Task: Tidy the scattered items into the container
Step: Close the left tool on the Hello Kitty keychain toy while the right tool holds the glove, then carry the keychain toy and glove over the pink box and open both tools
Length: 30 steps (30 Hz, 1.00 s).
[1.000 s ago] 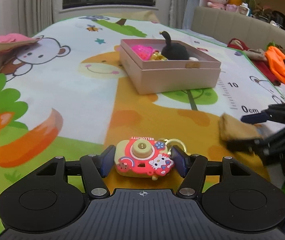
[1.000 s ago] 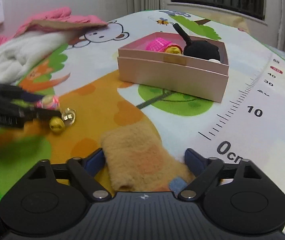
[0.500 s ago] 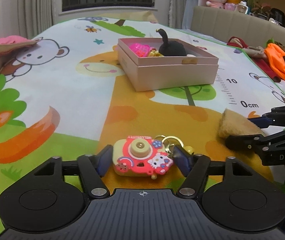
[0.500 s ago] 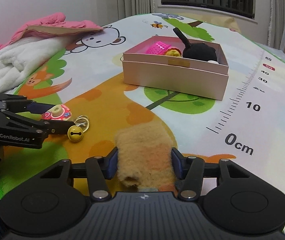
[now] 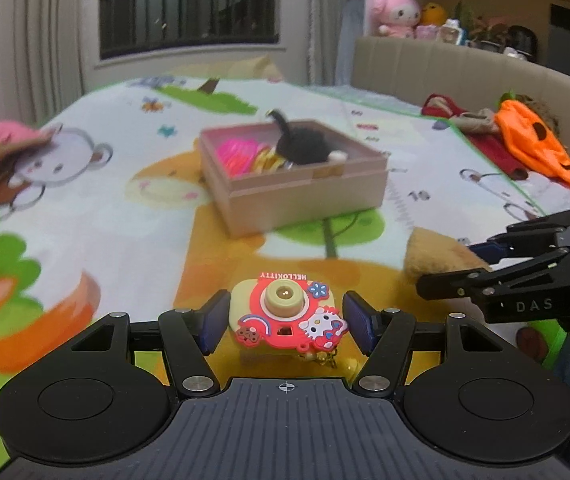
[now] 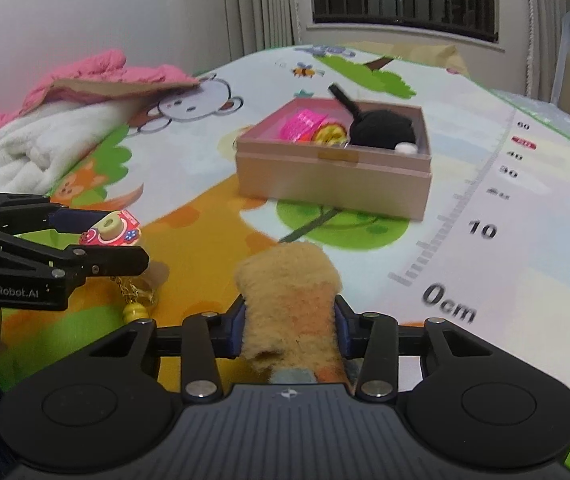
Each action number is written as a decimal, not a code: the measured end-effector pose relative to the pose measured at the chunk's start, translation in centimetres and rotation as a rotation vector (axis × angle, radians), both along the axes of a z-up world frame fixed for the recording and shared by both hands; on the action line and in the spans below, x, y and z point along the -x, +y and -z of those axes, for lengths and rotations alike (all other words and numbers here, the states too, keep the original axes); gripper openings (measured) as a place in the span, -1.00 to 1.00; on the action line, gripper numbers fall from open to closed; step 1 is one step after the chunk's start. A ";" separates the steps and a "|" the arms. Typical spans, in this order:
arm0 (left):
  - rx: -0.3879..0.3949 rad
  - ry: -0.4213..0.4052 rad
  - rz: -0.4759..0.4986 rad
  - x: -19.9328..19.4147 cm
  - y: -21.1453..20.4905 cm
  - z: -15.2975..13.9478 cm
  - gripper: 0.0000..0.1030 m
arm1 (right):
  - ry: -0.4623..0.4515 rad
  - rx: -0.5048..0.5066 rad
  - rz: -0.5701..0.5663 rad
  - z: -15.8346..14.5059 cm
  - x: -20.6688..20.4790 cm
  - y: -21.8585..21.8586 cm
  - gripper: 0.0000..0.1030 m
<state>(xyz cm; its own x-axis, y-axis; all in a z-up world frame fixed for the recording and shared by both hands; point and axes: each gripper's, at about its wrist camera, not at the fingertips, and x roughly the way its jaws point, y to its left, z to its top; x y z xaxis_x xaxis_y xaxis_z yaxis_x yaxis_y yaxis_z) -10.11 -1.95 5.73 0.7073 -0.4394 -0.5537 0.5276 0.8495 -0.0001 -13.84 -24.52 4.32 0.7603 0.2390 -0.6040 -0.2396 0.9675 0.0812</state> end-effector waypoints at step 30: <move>0.014 -0.119 -0.114 -15.5 -5.4 -1.6 0.95 | -0.158 -0.200 0.175 -4.8 -14.6 -7.2 0.94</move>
<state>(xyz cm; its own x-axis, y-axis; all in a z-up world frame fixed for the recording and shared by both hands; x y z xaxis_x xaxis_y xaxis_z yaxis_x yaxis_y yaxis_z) 5.41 -7.32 7.30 0.8136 -0.3596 -0.4570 0.4246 0.9043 0.0444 0.73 -31.76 9.13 0.8810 0.1982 -0.4297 -0.0954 0.9638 0.2488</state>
